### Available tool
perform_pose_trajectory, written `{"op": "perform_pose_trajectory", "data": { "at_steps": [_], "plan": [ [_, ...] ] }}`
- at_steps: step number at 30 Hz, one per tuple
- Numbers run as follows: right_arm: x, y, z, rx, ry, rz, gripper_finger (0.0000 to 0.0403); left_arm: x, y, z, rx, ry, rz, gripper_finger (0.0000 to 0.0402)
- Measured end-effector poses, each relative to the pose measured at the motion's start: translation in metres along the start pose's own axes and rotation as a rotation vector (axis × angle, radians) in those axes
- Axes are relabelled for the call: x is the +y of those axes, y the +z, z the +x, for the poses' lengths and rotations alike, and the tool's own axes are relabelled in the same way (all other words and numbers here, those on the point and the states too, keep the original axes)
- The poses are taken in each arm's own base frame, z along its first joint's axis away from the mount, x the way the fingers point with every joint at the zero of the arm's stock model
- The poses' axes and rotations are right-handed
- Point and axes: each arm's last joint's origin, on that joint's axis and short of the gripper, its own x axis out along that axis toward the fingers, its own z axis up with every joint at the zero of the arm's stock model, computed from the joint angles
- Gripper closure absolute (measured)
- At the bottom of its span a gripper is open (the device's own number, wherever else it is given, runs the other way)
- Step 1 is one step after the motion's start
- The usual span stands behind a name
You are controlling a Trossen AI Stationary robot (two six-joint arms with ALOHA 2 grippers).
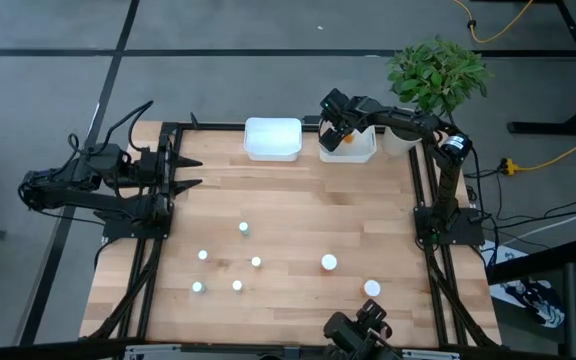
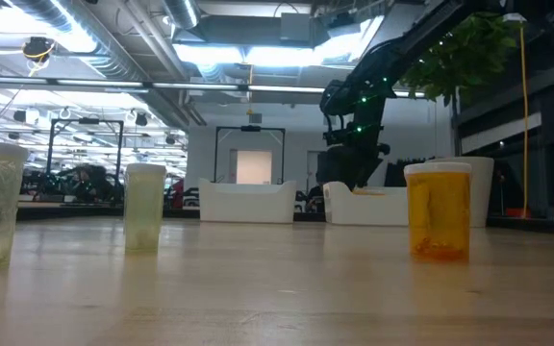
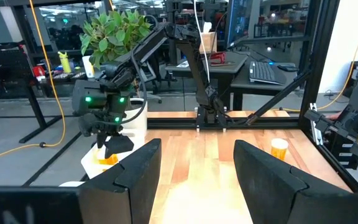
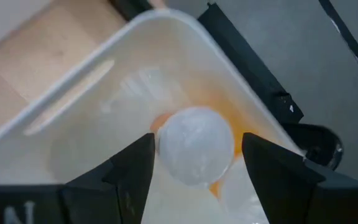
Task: Pick and place medicine bottles into bin by pill shape (circle, oval)
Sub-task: Put the orange capsule bottle into the right white bin
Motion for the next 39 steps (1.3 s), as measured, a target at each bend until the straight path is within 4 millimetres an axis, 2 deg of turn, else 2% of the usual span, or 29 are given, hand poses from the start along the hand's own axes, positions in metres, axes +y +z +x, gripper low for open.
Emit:
{"op": "perform_pose_trajectory", "data": {
  "at_steps": [5,9,14,18,23,27,33,39],
  "plan": [
    [0.002,0.011,-0.016,-0.012,0.08,-0.005,0.0159,0.0,0.0,0.0,0.0,0.0,0.0,0.0207],
    [0.018,0.011,-0.036,0.065,0.204,-0.055,0.0159,0.0,0.0,0.0,0.0,0.0,0.0,0.0207],
    [0.053,-0.005,-0.062,0.166,0.286,-0.119,0.0159,0.0,0.0,0.0,0.0,0.0,-0.007,0.0207],
    [0.081,-0.027,-0.094,0.195,0.295,-0.205,0.0162,0.0,0.0,0.0,0.0,0.0,-0.007,0.0207],
    [0.102,-0.074,-0.144,0.21,0.311,-0.258,0.0169,0.0,0.0,0.0,0.0,0.0,-0.007,0.0207],
    [0.114,-0.125,-0.177,0.187,0.349,-0.232,0.0169,0.0,0.0,0.0,0.0,0.0,-0.007,0.0207],
    [0.124,-0.198,-0.202,0.193,0.406,-0.118,0.0169,0.0,0.0,0.0,0.0,0.0,-0.007,0.0207],
    [0.135,-0.253,-0.216,0.264,0.418,0.072,0.0169,0.0,0.0,0.0,0.0,0.0,-0.008,0.0207]
  ]
}}
